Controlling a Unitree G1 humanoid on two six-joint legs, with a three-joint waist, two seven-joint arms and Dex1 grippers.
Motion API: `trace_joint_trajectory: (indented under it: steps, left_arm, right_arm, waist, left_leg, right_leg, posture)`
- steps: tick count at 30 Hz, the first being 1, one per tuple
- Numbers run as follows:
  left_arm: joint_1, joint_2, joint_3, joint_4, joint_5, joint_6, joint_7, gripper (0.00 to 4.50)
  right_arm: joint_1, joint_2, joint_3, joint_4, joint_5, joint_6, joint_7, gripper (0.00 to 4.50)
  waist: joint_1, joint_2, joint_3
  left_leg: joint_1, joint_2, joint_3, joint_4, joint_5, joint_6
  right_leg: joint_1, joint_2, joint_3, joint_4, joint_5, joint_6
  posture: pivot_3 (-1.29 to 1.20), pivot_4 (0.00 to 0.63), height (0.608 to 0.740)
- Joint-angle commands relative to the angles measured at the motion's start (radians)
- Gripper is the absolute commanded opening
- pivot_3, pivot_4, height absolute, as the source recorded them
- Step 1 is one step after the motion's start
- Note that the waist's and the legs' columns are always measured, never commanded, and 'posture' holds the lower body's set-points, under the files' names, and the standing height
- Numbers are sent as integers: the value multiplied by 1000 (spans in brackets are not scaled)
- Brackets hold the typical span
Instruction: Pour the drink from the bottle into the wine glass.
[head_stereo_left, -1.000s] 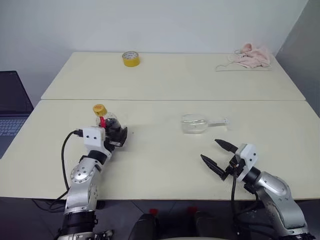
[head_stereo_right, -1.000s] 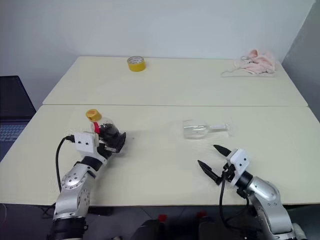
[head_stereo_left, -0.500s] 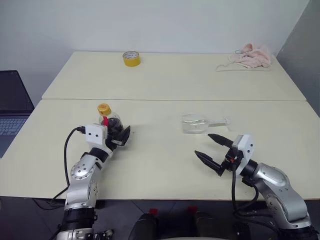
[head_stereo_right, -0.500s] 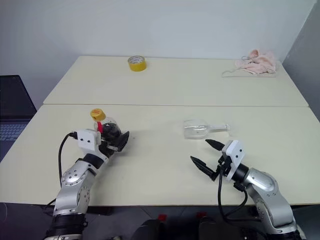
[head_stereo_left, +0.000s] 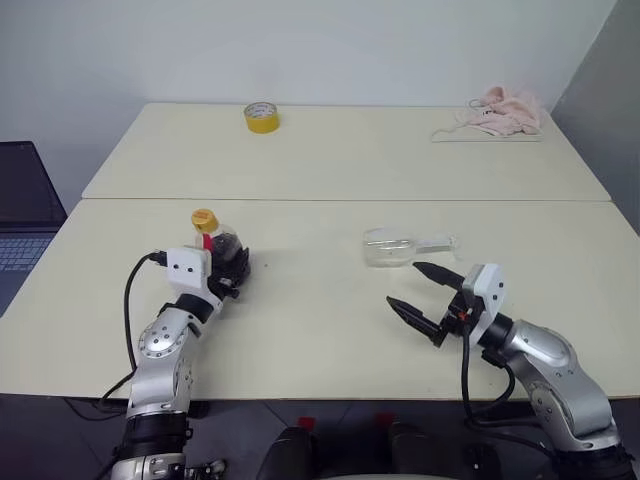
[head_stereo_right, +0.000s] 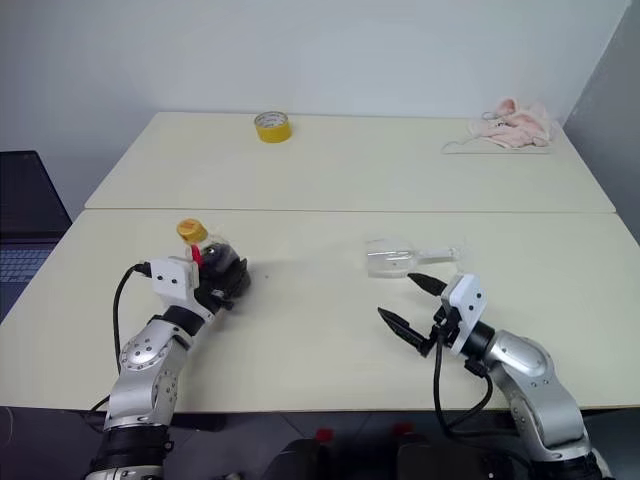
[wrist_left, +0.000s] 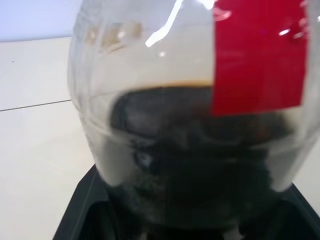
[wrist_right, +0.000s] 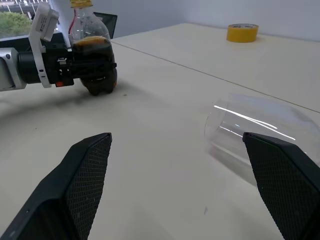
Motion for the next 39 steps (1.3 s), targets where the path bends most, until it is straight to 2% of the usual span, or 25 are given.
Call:
trace_joint_trajectory:
  steps: [1,8,15,21,30,39]
  left_arm:
    - [7,-13,14,-114,-23,49,44,2167]
    - [-20,-55,-63,-295,19,216,142,2076]
    - [-75,-59,-165,-308,105,238,167,2075]
    - [-112,-71,-198,-259,146,227,176,2066]
    - [-152,-82,-213,-208,167,196,158,2066]
    - [-160,-97,-234,-198,181,175,153,2065]
  right_arm:
    - [-32,-11,-30,-64,18,17,-21,4500]
    - [-209,-22,-60,-179,125,277,-153,4500]
    - [-400,27,-5,-180,141,431,-253,4500]
    - [-539,99,12,-135,165,561,-321,4500]
    - [-682,233,96,-36,117,622,-401,4500]
    - [-772,304,137,39,50,619,-434,4500]
  waist:
    - [0,0,0]
    - [0,-2,2]
    - [-3,-3,2]
    - [-4,-3,2]
    - [-22,-3,3]
    - [-28,-3,3]
  left_leg:
    - [0,0,0,0,0,0]
    - [-1,0,-1,1,0,0]
    - [-2,-2,-1,1,0,0]
    - [-2,-2,-2,1,0,0]
    - [-4,-2,-2,1,0,0]
    - [-6,-3,-1,1,0,0]
  right_leg:
    - [0,0,0,0,0,0]
    - [-1,0,0,1,0,0]
    - [-1,-1,0,0,1,-1]
    - [-2,-1,-1,1,1,-2]
    - [-5,-1,-1,2,2,-3]
    - [-9,-2,-1,2,3,-4]
  posture:
    - [0,150,740]
    - [0,150,740]
    - [0,150,740]
    - [0,150,740]
    - [0,150,740]
    - [0,150,740]
